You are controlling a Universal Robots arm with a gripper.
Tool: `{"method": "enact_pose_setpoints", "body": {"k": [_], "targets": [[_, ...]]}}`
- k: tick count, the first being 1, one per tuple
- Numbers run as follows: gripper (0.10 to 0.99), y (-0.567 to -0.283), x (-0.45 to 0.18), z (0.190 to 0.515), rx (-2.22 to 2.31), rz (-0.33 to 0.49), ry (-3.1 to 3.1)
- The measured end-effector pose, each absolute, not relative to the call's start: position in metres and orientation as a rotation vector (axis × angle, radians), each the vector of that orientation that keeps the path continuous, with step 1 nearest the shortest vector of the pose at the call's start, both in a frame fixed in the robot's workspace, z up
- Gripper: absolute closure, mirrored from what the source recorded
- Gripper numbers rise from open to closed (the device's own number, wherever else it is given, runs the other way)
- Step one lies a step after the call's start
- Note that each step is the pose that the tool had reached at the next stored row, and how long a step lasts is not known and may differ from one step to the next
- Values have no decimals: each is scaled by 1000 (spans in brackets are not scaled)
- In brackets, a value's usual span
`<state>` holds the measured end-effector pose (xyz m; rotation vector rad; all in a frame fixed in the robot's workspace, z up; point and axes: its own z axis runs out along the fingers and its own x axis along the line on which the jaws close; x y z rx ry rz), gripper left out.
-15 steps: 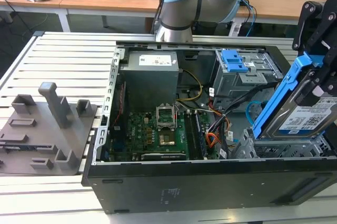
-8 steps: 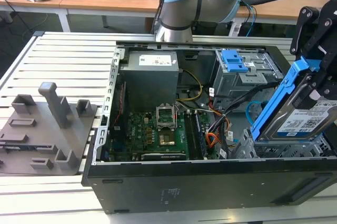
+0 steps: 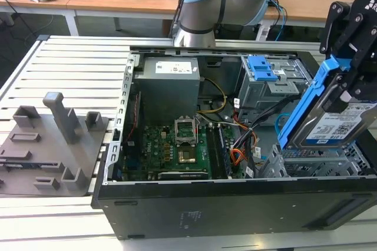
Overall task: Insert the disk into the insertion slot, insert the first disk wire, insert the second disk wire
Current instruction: 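Insert the disk into the insertion slot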
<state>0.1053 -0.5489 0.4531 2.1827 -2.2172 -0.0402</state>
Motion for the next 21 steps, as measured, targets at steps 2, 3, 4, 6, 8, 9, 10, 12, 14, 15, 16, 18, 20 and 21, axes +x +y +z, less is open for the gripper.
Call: {"method": "enact_pose_setpoints", "body": {"k": [2, 3, 4, 6, 8, 9, 10, 12, 14, 15, 16, 18, 20, 21], "targets": [[722, -546, 108, 453, 2184, -40, -2216], [722, -545, 109, 453, 2184, -40, -2216], [722, -545, 110, 453, 2184, -40, -2216], [722, -545, 111, 452, 2183, -40, -2216], [722, -545, 111, 451, 2184, -40, -2216], [722, -545, 111, 449, 2184, -40, -2216], [722, -545, 111, 447, 2184, -40, -2216], [722, -545, 111, 444, 2184, -40, -2216], [722, -545, 112, 442, 2184, -40, -2216], [722, -545, 112, 441, 2184, -40, -2216], [722, -545, 113, 440, 2184, -40, -2216], [722, -545, 113, 436, 2183, -40, -2216], [722, -545, 114, 434, 2184, -40, -2216], [722, -545, 114, 433, 2184, -40, -2216]]}}
